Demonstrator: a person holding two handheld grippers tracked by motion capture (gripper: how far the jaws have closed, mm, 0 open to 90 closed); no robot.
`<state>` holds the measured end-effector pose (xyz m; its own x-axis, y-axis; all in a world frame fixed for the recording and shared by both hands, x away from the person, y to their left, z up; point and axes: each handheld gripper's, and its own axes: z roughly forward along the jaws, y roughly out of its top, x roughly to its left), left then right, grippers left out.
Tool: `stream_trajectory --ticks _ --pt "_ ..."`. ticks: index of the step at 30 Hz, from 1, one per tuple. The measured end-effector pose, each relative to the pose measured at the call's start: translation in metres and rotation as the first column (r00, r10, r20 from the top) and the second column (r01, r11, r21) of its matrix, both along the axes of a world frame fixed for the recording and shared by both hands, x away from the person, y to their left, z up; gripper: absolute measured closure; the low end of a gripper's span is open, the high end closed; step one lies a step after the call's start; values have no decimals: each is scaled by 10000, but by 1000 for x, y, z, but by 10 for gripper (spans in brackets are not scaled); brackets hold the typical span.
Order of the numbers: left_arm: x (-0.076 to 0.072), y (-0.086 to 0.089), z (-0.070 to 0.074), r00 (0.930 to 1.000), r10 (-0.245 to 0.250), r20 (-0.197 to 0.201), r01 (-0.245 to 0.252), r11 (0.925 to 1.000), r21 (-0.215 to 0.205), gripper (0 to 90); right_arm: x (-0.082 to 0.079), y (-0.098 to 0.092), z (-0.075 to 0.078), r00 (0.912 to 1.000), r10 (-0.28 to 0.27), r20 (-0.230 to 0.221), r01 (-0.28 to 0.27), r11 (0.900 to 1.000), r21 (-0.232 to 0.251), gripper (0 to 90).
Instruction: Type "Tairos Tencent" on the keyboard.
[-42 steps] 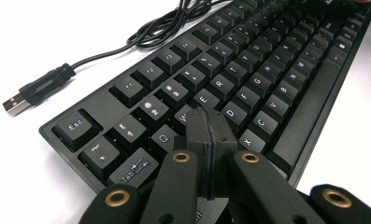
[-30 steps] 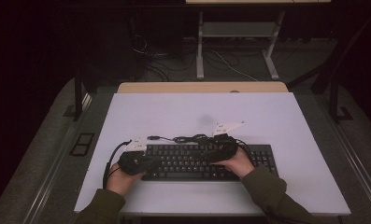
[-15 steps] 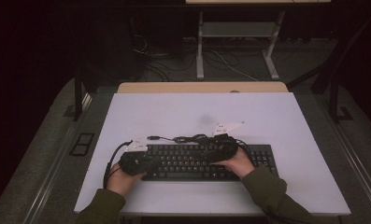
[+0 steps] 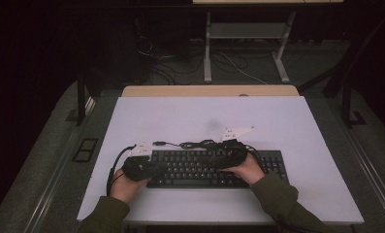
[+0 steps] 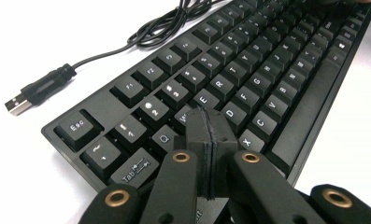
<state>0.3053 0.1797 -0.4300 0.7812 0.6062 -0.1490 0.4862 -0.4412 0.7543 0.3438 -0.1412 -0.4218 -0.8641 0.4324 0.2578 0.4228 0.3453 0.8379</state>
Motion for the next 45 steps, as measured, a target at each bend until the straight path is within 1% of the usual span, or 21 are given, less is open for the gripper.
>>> stream_trajectory --ticks 5,8,14,17,23,25,27,29,31,33,34,35,38,40,41,42,43,44,45 --pt "0 -1 3 9999 94 -36 -95 9997 -232 830 0 0 -1 10000 2 7 -2 10000 -7 342" --pt "-1 -3 4 10000 87 7 -87 9994 -335 791 0 0 0 10000 -24 7 24 10000 -16 340" --pt "0 -7 5 9999 136 90 -133 9993 -355 657 0 0 0 10000 -41 29 41 10000 -74 338" --pt "0 -11 5 9999 139 74 -135 9986 -518 596 0 0 0 10000 -42 32 42 10000 -77 339" --pt "1 -19 4 9999 -14 154 23 9984 -565 480 -1 0 -1 9999 -90 82 91 9998 -179 344" --pt "1 -21 4 9998 -48 184 59 9981 -618 452 0 0 -1 9999 -63 100 65 9998 -191 357" --pt "1 -25 4 9996 -91 286 111 9974 -719 419 0 0 -2 10000 -42 87 44 9997 -232 383" --pt "1 -26 3 9995 -94 304 117 9969 -783 387 0 0 -3 10000 -33 59 34 9996 -272 397" --pt "1 -27 3 9992 -166 363 192 9970 -747 360 1 0 -4 9999 -125 64 127 9992 -378 417" --pt "1 -29 2 9990 -205 407 237 9965 -800 332 1 0 -5 9999 -141 96 146 9984 -544 458" --pt "1 -30 2 9989 -208 414 242 9962 -831 332 1 0 -5 9999 -141 96 146 9984 -544 458" --pt "1 -30 2 9987 -232 453 270 9960 -850 301 1 0 -6 9999 -34 106 41 9977 -674 506" --pt "2 -32 1 9986 -229 472 268 9961 -840 263 0 2 -6 9999 -14 147 27 9964 -853 560" --pt "2 -33 0 9986 -236 464 274 9962 -832 252 0 2 -7 9999 -27 150 40 9959 -908 576" --pt "2 -33 0 9987 -219 459 257 9962 -837 237 0 3 -7 9999 -6 148 21 9952 -978 621" --pt "2 -33 0 9987 -218 451 255 9961 -842 237 0 3 -7 9999 -6 148 21 9952 -978 621" --pt "2 -34 0 9988 -224 441 260 9960 -852 228 -1 4 -8 9999 24 140 -9 9946 -1039 641" --pt "2 -34 0 9988 -219 441 255 9961 -844 224 -1 5 -8 9999 32 124 -17 9934 -1144 691" --pt "2 -34 0 9988 -224 439 260 9961 -841 224 -1 5 -8 9999 56 115 -42 9930 -1184 715"
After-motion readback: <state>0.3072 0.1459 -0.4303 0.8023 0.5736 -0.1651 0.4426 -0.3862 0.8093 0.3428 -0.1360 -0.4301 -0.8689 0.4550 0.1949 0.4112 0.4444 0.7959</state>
